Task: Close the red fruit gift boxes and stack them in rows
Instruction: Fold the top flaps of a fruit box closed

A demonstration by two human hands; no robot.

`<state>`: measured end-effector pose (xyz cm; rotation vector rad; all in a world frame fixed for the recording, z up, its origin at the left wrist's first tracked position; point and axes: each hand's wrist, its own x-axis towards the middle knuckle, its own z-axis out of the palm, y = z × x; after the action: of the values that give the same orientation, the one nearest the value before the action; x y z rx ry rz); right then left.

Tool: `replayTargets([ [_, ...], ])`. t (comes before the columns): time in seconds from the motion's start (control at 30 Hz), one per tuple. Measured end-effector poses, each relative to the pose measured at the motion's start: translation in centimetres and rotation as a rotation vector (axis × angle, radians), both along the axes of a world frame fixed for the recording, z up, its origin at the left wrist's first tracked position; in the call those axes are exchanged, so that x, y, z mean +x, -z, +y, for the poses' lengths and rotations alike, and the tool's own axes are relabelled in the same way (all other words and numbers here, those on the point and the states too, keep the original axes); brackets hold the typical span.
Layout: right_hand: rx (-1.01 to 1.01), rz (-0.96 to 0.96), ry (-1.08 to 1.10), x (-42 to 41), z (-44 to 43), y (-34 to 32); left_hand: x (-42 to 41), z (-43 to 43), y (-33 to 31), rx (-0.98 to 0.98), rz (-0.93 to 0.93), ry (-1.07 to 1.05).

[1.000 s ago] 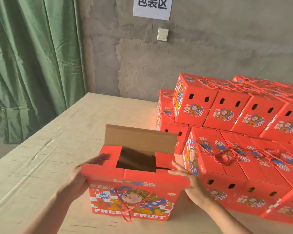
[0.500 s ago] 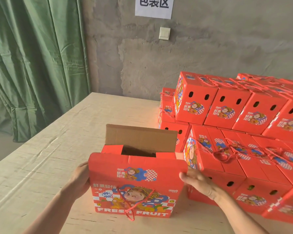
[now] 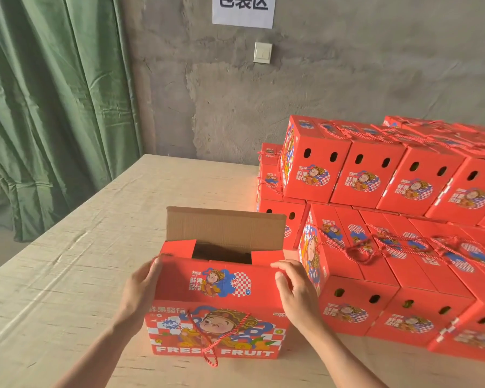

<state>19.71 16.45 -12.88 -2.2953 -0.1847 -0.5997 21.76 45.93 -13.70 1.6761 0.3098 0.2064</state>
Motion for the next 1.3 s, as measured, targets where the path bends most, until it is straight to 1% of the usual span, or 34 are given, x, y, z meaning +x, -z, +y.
replayTargets([
  [0.07,0.019,-0.021,0.009,0.0,0.0,-0.1,0.4,-0.2,-0.5,0.191,-0.102,-0.019],
  [0.17,0.048,-0.005,0.014,0.2,-0.1,-0.2,0.5,-0.7,-1.0,0.573,-0.254,-0.012],
  [0.2,0.060,0.011,0.015,0.2,0.0,-0.3,0.4,-0.9,-0.8,0.664,-0.287,-0.006],
  [0.23,0.070,0.025,0.016,0.3,0.0,-0.3,0.2,-0.9,-0.7,0.696,-0.305,-0.015],
  [0.33,0.107,0.069,0.046,0.7,0.0,-0.6,-0.3,-0.9,-0.7,0.683,-0.329,-0.066],
  [0.4,0.132,0.095,0.067,1.0,0.0,-0.9,-0.3,-1.0,-0.8,0.712,-0.327,-0.066],
  [0.6,0.075,0.105,0.093,1.7,0.0,-0.8,-0.2,-1.1,-1.3,0.739,-0.286,-0.054],
  [0.8,0.100,0.166,0.087,2.2,-0.3,-0.9,0.0,-0.9,-1.3,0.658,-0.216,-0.057],
  [0.9,0.145,0.194,0.099,2.4,-0.3,-1.0,0.1,-0.8,-1.4,0.612,-0.229,-0.051],
  [1.0,0.204,0.180,0.095,2.3,-0.3,-0.8,0.2,-0.7,-1.2,0.594,-0.234,-0.071],
  [1.1,0.290,0.183,0.105,2.3,-0.4,-0.4,0.6,-0.2,-1.4,0.531,-0.163,-0.065],
  [1.2,0.456,0.308,0.144,2.4,-0.4,-0.3,1.8,0.4,-2.1,0.438,-0.023,-0.017],
  [1.3,0.613,0.425,0.070,2.5,-0.3,-0.4,2.5,0.4,-2.2,0.280,0.079,-0.025],
])
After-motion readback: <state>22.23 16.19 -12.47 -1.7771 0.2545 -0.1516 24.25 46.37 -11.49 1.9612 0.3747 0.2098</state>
